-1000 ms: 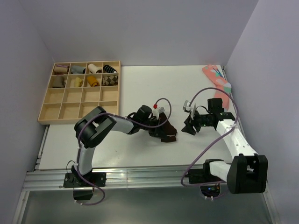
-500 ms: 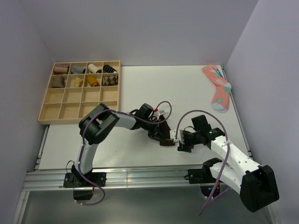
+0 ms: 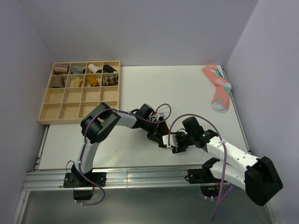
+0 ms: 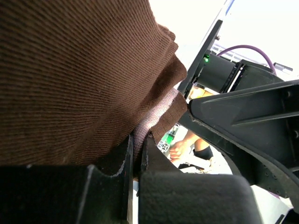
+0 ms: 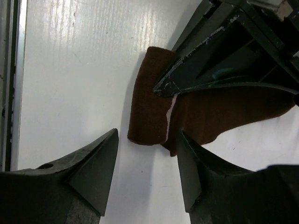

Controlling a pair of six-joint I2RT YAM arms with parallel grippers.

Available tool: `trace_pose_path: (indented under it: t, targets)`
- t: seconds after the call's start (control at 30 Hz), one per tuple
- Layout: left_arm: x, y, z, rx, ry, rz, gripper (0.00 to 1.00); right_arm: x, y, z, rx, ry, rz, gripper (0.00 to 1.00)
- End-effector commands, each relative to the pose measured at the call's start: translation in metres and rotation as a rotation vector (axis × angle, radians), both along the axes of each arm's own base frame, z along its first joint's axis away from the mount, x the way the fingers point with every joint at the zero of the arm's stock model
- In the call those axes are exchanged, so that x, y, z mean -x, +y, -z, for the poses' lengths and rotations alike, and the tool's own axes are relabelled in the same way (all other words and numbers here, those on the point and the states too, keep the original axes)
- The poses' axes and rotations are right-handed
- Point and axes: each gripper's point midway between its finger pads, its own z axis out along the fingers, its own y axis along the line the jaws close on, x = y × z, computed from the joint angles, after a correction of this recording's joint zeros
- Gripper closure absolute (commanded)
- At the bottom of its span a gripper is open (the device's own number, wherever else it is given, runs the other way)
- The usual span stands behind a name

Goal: Roll the socks
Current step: Roll the sock at the center of the board.

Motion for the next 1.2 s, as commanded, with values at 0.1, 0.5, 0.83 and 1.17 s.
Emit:
trace_pose_path:
  t: [0.1,0.5,0.83,1.17]
  targets:
    - [-0.001,0.005,0.015,-0.062,0.039,-0.016,1.00,-0.004,0.010,0.003,-0.003,-0.064,0.005,0.41]
    - [-0.001,0.009,0.016,-0.075,0.059,-0.017,1.00,-0.004,0.017,0.022,0.039,-0.066,0.003,0.49]
    - [-0.009,0.010,0.003,-0.046,-0.019,-0.078,0.84,-0.007,0.023,0.023,0.072,0.035,0.045,0.86]
    - [-0.055,0.016,-0.032,-0.025,-0.353,-0.330,0.63,0.009,0.026,0.021,0.130,0.232,0.045,0.87]
